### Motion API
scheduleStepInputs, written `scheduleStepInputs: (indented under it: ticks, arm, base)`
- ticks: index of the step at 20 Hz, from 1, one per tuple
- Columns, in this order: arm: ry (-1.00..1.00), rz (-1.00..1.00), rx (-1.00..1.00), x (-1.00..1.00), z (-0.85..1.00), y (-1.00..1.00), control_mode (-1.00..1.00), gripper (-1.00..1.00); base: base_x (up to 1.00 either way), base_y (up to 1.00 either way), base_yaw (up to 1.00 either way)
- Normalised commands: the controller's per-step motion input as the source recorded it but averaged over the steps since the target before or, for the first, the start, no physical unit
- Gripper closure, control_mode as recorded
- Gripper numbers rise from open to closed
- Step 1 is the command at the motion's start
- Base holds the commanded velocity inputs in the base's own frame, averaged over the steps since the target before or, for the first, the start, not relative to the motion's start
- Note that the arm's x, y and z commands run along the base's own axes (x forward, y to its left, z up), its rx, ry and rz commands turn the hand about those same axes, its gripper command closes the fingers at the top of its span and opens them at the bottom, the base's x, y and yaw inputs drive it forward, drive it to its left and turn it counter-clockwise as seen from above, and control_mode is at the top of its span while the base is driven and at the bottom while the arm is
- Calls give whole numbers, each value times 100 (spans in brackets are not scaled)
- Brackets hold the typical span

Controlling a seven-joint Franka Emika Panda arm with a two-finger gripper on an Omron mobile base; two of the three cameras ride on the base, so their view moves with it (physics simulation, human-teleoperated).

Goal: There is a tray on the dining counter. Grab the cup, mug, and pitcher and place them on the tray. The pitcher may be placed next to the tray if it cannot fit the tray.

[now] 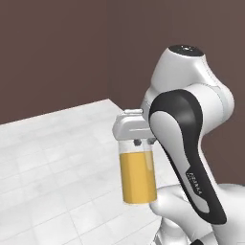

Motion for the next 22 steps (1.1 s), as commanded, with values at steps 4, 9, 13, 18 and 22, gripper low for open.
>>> scheduleStepInputs:
  ticks: [4, 9, 13, 18, 22]
  arm:
    - [0, 0, 0, 0, 0, 0, 100, 100]
    - [0, 0, 0, 0, 0, 0, 100, 100]
    - [0, 0, 0, 0, 0, 0, 100, 100]
    - [0, 0, 0, 0, 0, 0, 100, 100]
    - [0, 0, 0, 0, 0, 0, 100, 100]
  base:
    - [69, 68, -3]
    - [83, 73, 9]
    - [97, 65, 23]
    - [100, 54, 30]
    - [93, 50, 40]
